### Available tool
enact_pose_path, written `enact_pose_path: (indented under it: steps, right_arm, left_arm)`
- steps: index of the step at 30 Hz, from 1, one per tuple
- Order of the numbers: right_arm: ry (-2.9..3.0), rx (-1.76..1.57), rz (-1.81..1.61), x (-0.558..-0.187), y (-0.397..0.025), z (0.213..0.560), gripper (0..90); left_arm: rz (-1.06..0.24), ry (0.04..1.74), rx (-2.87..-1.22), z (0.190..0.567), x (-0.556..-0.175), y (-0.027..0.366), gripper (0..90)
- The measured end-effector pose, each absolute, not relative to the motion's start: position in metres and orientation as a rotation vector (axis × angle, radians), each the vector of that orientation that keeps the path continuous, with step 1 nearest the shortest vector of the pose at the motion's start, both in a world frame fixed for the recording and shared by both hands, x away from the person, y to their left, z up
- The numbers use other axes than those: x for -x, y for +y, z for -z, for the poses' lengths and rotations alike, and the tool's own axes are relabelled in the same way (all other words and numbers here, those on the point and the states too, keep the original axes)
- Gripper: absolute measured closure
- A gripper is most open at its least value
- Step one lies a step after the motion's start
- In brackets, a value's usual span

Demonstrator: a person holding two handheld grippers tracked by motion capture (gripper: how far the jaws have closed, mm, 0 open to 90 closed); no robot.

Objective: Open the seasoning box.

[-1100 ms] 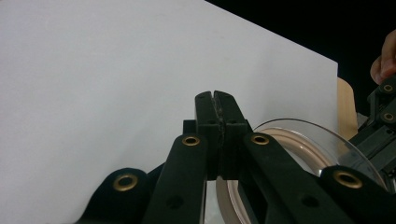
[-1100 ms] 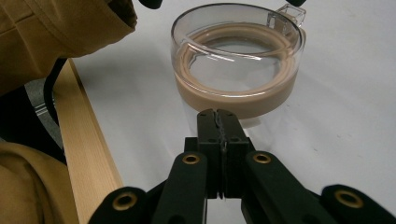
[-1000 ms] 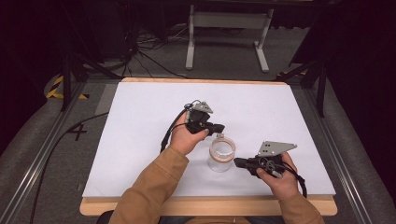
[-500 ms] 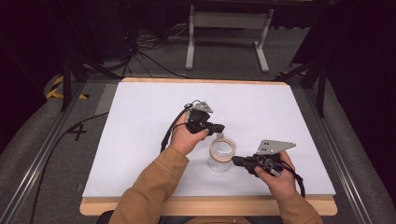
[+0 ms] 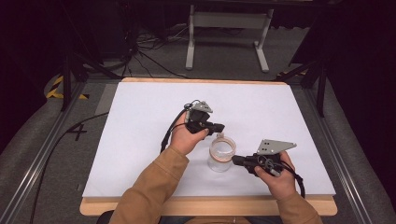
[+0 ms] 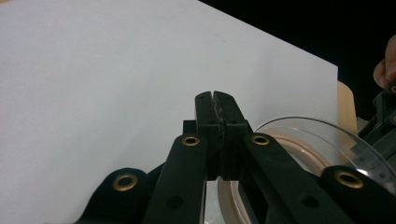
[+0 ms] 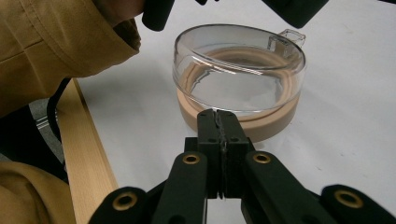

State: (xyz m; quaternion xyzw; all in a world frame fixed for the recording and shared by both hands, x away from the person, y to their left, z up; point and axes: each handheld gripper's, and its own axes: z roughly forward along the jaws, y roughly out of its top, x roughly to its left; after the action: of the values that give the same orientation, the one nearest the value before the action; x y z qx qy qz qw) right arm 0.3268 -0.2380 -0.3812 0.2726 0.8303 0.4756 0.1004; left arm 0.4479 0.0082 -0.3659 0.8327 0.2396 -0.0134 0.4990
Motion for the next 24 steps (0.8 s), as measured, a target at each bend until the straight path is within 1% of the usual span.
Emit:
enact_pose_path:
  steps: [10,24]
  right_arm:
    - [2.444,-0.781,-1.424,-0.329,-0.236,0.377,90.0]
    - [2.404,-0.693,-1.498,-0.343,-0.229,0.361,90.0]
  left_arm:
    - [-0.018,0.648,-1.982,0.357,-0.442,0.036,89.4]
    - [-0.063,0.744,-1.981,0.36,-0.429,0.07,89.4]
